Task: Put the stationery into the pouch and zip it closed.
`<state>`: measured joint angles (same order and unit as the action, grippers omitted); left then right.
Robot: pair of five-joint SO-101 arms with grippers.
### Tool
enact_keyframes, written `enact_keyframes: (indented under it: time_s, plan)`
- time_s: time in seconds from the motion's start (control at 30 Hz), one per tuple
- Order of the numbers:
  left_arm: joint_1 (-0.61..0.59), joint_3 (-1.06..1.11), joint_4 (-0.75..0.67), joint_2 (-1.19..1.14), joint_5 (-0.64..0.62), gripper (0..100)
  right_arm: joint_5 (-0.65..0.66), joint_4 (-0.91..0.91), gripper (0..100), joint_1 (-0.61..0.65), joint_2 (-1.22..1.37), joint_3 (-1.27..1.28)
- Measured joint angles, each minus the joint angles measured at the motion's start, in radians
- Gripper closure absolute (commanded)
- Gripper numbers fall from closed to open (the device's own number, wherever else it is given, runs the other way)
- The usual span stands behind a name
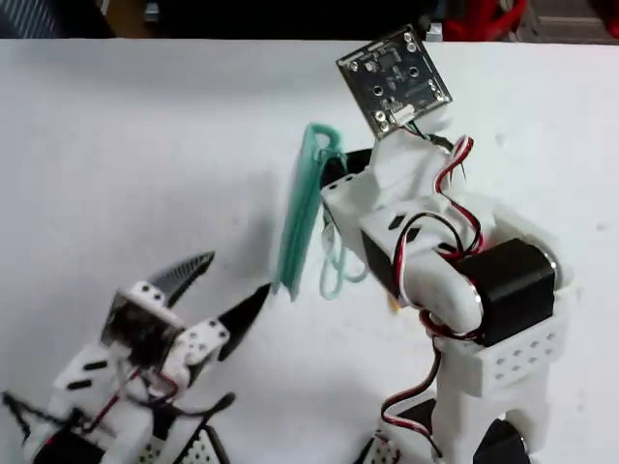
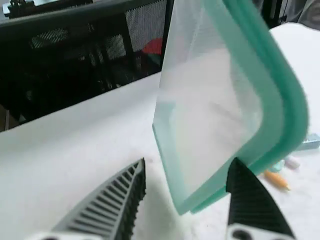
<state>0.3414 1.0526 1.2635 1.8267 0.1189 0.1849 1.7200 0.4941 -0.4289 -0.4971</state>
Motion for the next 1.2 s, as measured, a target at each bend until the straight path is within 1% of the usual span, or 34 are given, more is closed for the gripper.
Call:
enact_keyframes:
  time_s: [0.07,0.17,0.23,0.3,0.43,0.57,0.63,0.73,0.93,1.07,1.13,1.2]
  plan:
    - [0.002,-0.008,-0.008,0.002,-0.002,73,-0.014,0.000,98.3,0.006,0.006,0.000]
    - [0.011,0.028,-0.078,0.002,-0.002,73,-0.025,0.000,98.3,0.020,0.015,-0.012]
    - [0.011,0.038,-0.087,0.002,-0.005,73,-0.026,0.002,98.3,0.023,0.035,-0.043]
    - [0.012,0.034,-0.064,0.002,-0.008,73,-0.028,0.002,98.3,0.008,0.074,-0.077]
    - [0.014,-0.048,0.028,0.002,-0.008,73,-0.028,0.002,98.2,-0.066,0.181,-0.106]
    - [0.018,-0.048,0.032,0.002,-0.008,73,-0.028,0.002,98.2,-0.071,0.219,-0.106]
    - [0.018,-0.012,0.000,0.002,-0.008,73,-0.028,0.002,98.2,-0.055,0.221,-0.107]
    - [0.017,0.060,-0.095,0.002,-0.008,73,-0.028,0.002,98.2,-0.021,0.221,-0.107]
    - [0.012,0.163,-0.236,0.002,-0.008,74,-0.028,0.002,98.2,-0.018,0.221,-0.107]
    - [-0.087,0.222,-0.318,0.002,-0.008,73,-0.028,0.002,98.2,-0.018,0.209,-0.107]
    - [-0.103,0.249,-0.345,0.002,-0.009,74,-0.028,0.002,98.2,-0.015,0.193,-0.107]
    - [-0.094,0.275,-0.376,0.000,-0.009,74,-0.028,0.002,98.2,-0.011,0.187,-0.107]
